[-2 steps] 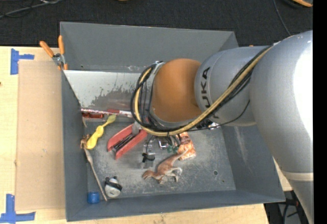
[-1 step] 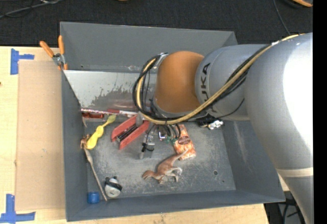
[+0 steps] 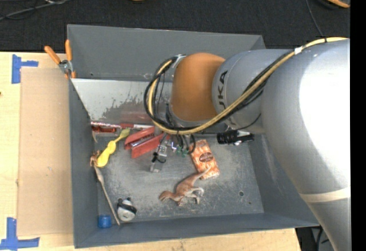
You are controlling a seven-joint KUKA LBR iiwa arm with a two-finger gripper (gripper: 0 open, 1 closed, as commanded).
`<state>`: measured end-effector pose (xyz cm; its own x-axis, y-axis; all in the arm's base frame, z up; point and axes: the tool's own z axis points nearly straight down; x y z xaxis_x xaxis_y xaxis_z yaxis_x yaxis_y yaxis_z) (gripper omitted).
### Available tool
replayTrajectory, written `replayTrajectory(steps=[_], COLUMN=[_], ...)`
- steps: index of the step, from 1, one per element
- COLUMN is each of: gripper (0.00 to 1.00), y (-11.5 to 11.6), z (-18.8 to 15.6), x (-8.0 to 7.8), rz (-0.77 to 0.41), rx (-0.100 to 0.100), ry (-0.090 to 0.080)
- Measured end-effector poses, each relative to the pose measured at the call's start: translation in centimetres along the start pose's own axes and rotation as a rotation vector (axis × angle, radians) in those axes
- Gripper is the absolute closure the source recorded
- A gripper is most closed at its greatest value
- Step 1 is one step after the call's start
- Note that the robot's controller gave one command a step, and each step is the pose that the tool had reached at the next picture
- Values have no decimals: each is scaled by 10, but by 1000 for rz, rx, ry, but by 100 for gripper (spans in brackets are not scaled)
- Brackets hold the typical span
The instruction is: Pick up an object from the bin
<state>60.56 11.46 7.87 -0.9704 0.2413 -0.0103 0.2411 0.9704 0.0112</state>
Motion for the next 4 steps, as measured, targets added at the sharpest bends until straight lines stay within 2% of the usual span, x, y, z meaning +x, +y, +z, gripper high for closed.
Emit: replayTrajectory(steps=[1, 3, 4], gripper=[100, 100, 100], y=[-60, -56, -51], z=[-1, 0, -65], x=[22, 18, 7], rz=[-46, -74, -241], rx=[-11, -5, -3], ry=[-34, -28, -23])
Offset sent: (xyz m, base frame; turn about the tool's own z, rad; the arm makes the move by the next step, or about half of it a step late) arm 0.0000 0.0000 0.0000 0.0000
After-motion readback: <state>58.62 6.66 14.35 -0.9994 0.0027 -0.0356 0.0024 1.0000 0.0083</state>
